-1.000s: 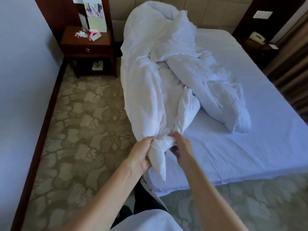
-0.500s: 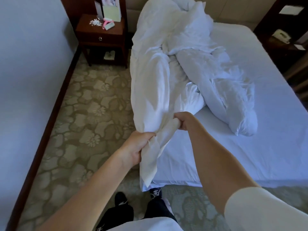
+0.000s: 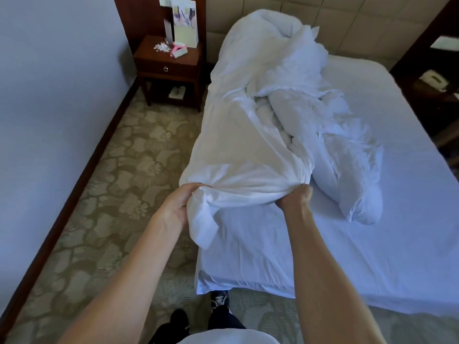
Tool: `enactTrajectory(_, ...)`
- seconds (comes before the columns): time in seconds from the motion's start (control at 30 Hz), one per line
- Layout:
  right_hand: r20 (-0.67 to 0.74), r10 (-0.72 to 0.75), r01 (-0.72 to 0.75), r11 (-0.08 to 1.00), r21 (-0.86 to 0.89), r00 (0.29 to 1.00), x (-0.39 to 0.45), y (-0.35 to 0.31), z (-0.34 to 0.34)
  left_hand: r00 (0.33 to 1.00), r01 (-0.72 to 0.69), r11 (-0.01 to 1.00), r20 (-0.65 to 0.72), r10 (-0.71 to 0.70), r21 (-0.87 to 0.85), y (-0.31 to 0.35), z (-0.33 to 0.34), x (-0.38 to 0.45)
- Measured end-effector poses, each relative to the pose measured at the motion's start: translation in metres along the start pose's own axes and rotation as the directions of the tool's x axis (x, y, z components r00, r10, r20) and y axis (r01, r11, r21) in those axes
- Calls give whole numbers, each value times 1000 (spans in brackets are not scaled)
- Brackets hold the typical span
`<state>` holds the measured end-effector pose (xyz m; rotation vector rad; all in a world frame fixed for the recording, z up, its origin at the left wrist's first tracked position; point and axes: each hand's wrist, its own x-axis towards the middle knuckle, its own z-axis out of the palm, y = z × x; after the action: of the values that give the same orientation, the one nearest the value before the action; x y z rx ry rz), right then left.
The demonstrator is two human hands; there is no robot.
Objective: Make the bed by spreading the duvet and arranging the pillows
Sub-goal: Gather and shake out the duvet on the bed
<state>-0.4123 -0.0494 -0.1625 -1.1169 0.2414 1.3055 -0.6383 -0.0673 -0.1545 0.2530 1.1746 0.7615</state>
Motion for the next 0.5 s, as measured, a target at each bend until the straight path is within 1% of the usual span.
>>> enactTrajectory(0.07,100,-104,103,995,17,990,-19,15,-18,997,-30,999,76,33,-42,3,-21,-15)
enactTrajectory(0.1,128,-105,98,993,60,986,-28,28,-31,992,-59,996,109,66,-66,3,-37,-23)
enactTrajectory(0.13,157,-80,70,995,73,984,-39,43,-43,989,-80,992,116,92,-102,2,-54,-31)
enactTrajectory(0.17,198,-26,16,998,53,980,-47,60,-54,989,-101,985,95,115,-139,-2,-68,-38)
enactTrajectory(0.2,214,41,-41,999,-4,976,-49,77,-62,990,-125,981,41,133,-151,-8,-79,-44)
enactTrajectory(0.23,202,102,-91,994,-61,974,-49,92,-68,987,-159,976,-47,154,-148,-16,-90,-45)
enactTrajectory(0.3,55,160,-150,977,-155,986,-45,114,-79,958,-232,955,-211,192,-184,-37,-103,-41)
enactTrajectory(0.33,-8,164,-162,970,-182,986,-45,124,-83,950,-264,924,-241,199,-276,-48,-108,-38)
enactTrajectory(0.37,-32,166,-169,966,-197,986,-49,133,-85,952,-275,873,-239,189,-403,-60,-111,-33)
enactTrajectory(0.4,-44,153,-159,966,-206,987,-54,141,-84,961,-261,823,-221,169,-504,-75,-113,-29)
enactTrajectory(0.43,-39,120,-126,969,-211,992,-59,145,-83,975,-213,787,-177,134,-579,-91,-111,-27)
enactTrajectory(0.47,-37,70,-77,970,-229,997,-61,147,-80,991,-124,781,-109,72,-612,-106,-106,-26)
enactTrajectory(0.5,-43,15,-26,963,-270,999,-62,145,-75,1000,-17,793,-23,4,-608,-119,-97,-29)
